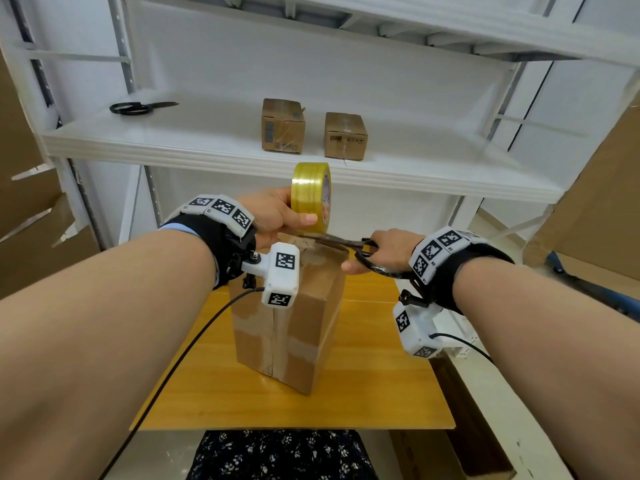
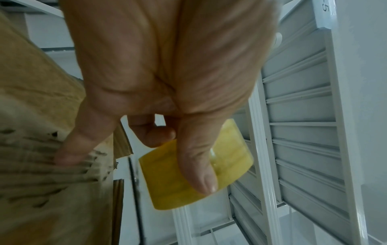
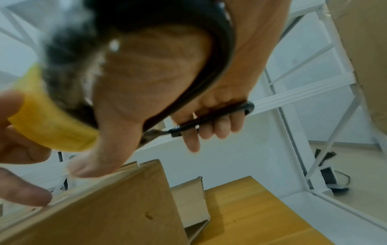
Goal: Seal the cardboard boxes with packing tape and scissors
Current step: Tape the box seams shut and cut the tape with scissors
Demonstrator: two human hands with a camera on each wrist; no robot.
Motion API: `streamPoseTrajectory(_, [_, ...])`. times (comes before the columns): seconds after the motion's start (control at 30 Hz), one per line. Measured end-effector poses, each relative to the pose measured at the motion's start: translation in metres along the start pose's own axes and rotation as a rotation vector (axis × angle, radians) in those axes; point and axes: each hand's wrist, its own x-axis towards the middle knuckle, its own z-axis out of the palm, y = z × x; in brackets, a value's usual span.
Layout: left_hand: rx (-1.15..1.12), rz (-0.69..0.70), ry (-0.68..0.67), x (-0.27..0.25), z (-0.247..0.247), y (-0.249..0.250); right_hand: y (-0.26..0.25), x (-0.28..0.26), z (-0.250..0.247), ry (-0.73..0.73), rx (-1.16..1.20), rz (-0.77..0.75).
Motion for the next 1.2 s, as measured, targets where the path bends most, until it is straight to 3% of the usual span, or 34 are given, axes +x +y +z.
streamPoseTrajectory(0.1, [0.008,-0.001,0.000,-0.001,-0.001,-0.001,0.008,0.001,0.001,0.153,-0.041,0.061])
streamPoseTrajectory(0.17, [-0.001,0.011,0.006,-0.002,-0.001,-0.001,0.014,0.000,0.000,0.166,-0.069,0.084])
streamPoseTrajectory(0.33, [-0.034,0.061,0.030,-0.002,0.002,0.005,0.030,-0.007,0.003,0.108,-0.001,0.140])
streamPoseTrajectory(0.53, [-0.021,0.087,-0.024,0.009,0.019,0.013,0.058,-0.011,0.014,0.065,0.232,0.334])
streamPoseTrajectory(0.73, [0.062,0.050,-0.119,0.027,0.063,0.013,0.068,-0.023,0.034,-0.071,0.147,0.374])
streamPoseTrajectory(1.1, [0.095,-0.015,-0.168,0.065,0.106,0.003,0.078,0.022,0.137,-0.216,0.412,0.453])
streamPoseTrajectory(1.2, [0.066,-0.034,-0.172,0.073,0.108,-0.002,0.084,0.045,0.166,-0.296,0.223,0.374])
